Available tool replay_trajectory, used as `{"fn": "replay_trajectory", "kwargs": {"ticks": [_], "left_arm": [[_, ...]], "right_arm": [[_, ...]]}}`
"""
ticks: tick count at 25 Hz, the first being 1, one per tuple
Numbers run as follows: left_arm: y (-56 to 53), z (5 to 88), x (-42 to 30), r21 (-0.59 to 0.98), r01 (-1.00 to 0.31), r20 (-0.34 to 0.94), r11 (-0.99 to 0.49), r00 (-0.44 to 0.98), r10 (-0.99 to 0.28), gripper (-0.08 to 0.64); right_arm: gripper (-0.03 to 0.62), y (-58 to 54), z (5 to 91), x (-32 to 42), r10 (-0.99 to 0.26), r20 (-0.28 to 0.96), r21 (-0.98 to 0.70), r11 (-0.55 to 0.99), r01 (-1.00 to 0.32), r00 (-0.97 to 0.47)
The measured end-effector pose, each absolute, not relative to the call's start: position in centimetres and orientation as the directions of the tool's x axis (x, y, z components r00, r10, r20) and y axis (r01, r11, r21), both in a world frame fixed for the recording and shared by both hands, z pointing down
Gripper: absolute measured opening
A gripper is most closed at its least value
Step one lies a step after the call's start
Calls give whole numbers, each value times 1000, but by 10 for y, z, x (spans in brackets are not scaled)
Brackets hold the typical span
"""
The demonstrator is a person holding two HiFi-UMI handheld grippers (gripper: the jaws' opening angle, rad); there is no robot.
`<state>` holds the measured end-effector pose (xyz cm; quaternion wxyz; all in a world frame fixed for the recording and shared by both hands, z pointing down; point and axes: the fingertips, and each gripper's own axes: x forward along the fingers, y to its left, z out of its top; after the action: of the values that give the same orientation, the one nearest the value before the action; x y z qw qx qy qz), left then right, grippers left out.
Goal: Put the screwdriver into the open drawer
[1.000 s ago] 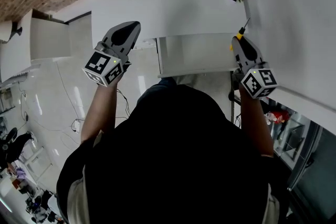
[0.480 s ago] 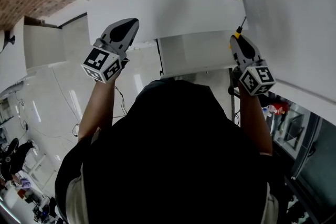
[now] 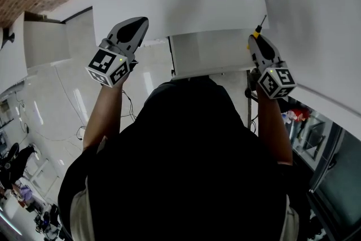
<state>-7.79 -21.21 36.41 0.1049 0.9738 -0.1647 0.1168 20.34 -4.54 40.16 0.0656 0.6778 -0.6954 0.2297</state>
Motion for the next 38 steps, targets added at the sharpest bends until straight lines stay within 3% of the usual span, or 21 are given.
{"fn": "replay_trajectory", "kwargs": {"ticks": [17,38], "left_arm": [[-210,371,-70,174,-457,292,-872,870,-398,15],[-189,397,-78,180,-555,360,-812,806,-471,14]], "right_arm": [[87,-64,445,218,-872,448,-250,93,-964,-200],[87,-55,551,174,-687,575,-200,409,-891,-444]]}}
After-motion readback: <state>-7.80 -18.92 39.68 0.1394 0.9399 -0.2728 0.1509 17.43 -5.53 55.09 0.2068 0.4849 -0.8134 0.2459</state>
